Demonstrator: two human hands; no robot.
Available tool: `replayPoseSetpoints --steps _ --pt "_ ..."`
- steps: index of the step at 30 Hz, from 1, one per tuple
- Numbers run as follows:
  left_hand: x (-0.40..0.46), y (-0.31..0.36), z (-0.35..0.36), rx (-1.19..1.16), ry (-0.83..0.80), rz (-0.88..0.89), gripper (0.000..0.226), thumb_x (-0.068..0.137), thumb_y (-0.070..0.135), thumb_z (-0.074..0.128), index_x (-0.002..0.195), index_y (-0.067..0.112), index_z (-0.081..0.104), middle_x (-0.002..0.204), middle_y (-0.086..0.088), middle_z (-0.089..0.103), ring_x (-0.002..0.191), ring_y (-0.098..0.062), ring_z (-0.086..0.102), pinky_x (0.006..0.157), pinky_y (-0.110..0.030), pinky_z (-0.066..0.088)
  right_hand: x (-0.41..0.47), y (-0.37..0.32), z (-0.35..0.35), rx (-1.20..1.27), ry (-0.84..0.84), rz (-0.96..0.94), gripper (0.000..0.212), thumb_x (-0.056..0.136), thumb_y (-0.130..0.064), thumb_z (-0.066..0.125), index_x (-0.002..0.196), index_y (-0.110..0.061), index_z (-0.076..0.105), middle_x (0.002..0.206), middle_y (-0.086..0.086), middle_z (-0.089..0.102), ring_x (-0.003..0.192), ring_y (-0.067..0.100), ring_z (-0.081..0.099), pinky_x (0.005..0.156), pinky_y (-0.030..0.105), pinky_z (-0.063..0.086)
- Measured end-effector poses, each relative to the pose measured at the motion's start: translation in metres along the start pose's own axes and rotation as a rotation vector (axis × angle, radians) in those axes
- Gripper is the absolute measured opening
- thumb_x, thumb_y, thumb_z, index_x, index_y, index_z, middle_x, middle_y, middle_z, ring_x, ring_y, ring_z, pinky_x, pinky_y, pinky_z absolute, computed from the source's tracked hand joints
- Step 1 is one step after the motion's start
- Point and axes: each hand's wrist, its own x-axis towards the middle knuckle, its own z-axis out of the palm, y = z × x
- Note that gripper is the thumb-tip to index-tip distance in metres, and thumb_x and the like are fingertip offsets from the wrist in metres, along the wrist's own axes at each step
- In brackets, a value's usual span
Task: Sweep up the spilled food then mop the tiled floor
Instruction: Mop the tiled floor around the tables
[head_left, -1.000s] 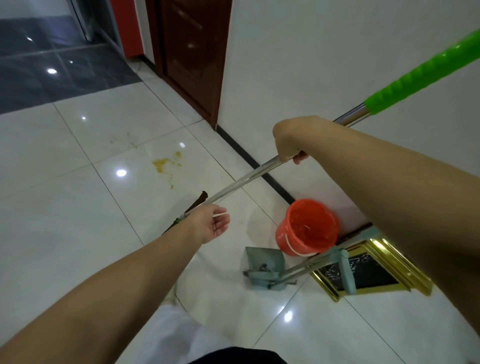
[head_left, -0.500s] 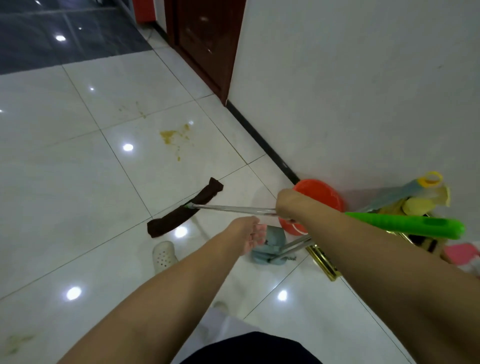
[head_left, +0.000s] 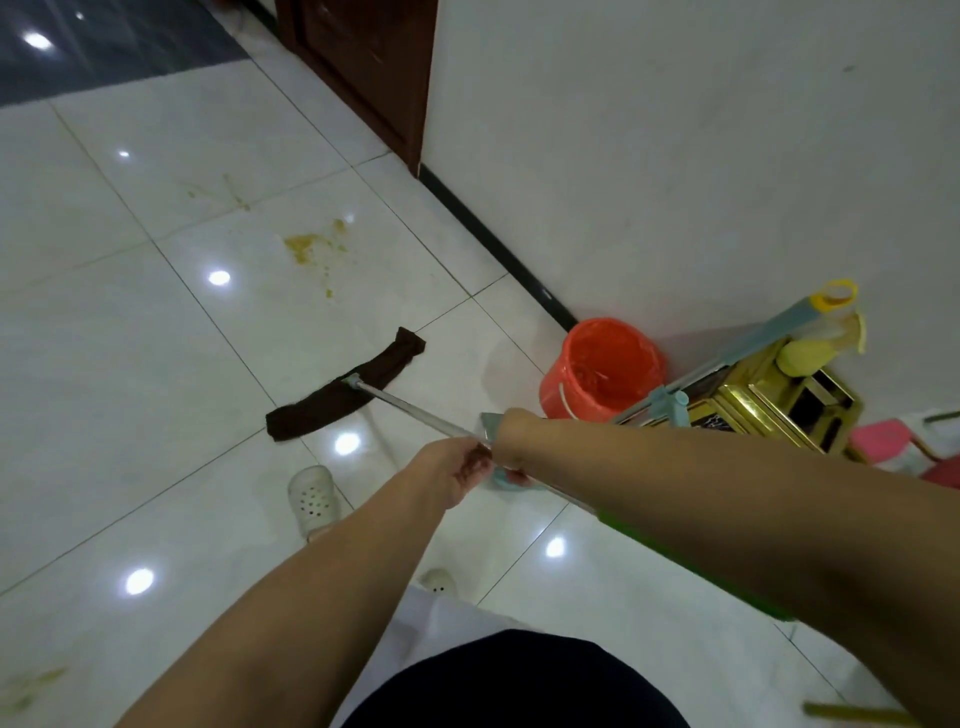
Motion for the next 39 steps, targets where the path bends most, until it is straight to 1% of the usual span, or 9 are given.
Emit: replayPoseSetpoints --steps 4,7,12,14,17,26,33,36,39 --pt "0.001 0.015 -0.012 -0.071 0.018 0.042 0.024 0.095 -0.004 0.044 0.071 -0.004 0.051 0.051 -0.015 0.057 0.049 -0.021 0.058 0.072 -0.032 0.057 0.004 -0.014 0.007 0.285 -0.092 0.149 0.023 0.094 0.006 0.04 0.072 -0.001 0.042 0.068 0.017 0.045 0.052 0.022 0.046 0.036 0.018 0.043" --pt "-0.004 0.026 -0.02 -0.169 -0.032 0.065 0.027 0.095 -0.007 0.036 0.071 -0.004 0.048 0.043 -0.016 0.057 0.033 -0.019 0.059 0.053 -0.024 0.055 0.0 -0.015 0.003 0.53 -0.245 0.188 0.023 0.099 -0.003 0.034 0.08 -0.004 0.046 0.068 0.015 0.051 0.043 0.015 0.048 0.035 0.014 0.044" --pt "-0.007 0.043 -0.024 -0.212 -0.097 0.052 0.028 0.099 -0.002 0.029 0.075 -0.003 0.045 0.08 -0.019 0.05 0.07 -0.024 0.055 0.039 -0.021 0.051 -0.018 -0.014 -0.009 0.884 -0.509 0.257 0.025 0.102 -0.021 0.039 0.079 -0.013 0.047 0.058 0.01 0.051 0.024 0.005 0.033 0.027 0.008 0.031" --pt "-0.01 0.05 -0.019 -0.175 -0.125 0.051 0.029 0.099 -0.001 0.028 0.076 -0.002 0.046 0.08 -0.019 0.05 0.069 -0.025 0.053 0.056 -0.022 0.054 -0.023 -0.019 -0.017 0.994 -0.559 0.296 0.029 0.102 -0.024 0.042 0.075 -0.012 0.047 0.047 0.002 0.044 0.023 0.004 0.032 0.025 0.009 0.029" --pt "-0.011 0.064 -0.015 -0.14 -0.12 0.042 0.03 0.098 -0.003 0.031 0.073 -0.003 0.048 0.073 -0.019 0.051 0.069 -0.026 0.055 0.087 -0.035 0.047 -0.031 -0.033 -0.032 1.068 -0.564 0.32 0.031 0.101 -0.021 0.042 0.073 -0.01 0.048 0.06 -0.004 0.031 0.023 0.004 0.031 0.024 0.011 0.029" --pt "0.011 0.131 -0.025 -0.058 -0.052 0.017 0.032 0.099 0.0 0.033 0.069 0.001 0.045 0.062 -0.013 0.046 0.055 -0.019 0.049 0.092 -0.028 0.044 -0.013 -0.092 -0.042 1.078 -0.512 0.275 0.029 0.101 -0.015 0.039 0.073 -0.011 0.047 0.037 0.0 0.039 0.021 0.003 0.03 0.024 0.008 0.025" --pt "0.037 0.219 -0.024 -0.078 -0.053 0.015 0.027 0.097 -0.004 0.034 0.073 -0.002 0.045 0.07 -0.014 0.047 0.06 -0.023 0.052 0.055 -0.03 0.058 0.032 -0.161 -0.074 1.087 -0.526 0.282 0.024 0.099 -0.017 0.046 0.075 -0.011 0.048 0.059 -0.005 0.031 0.022 0.003 0.031 0.024 0.009 0.026" --pt "0.048 0.258 -0.031 -0.065 -0.028 0.026 0.024 0.099 0.0 0.036 0.077 -0.002 0.047 0.073 -0.015 0.049 0.062 -0.022 0.053 0.077 -0.028 0.056 0.051 -0.196 -0.075 1.11 -0.516 0.256 0.03 0.1 -0.019 0.046 0.071 -0.011 0.047 0.041 -0.002 0.041 0.021 0.003 0.031 0.025 0.008 0.025" --pt "0.058 0.302 -0.041 -0.047 -0.004 0.053 0.024 0.099 0.0 0.035 0.078 -0.003 0.047 0.076 -0.017 0.049 0.052 -0.024 0.059 0.042 -0.021 0.054 0.072 -0.237 -0.076 1.163 -0.513 0.253 0.034 0.102 -0.022 0.043 0.069 -0.013 0.046 0.032 -0.001 0.042 0.02 0.004 0.031 0.025 0.007 0.025"
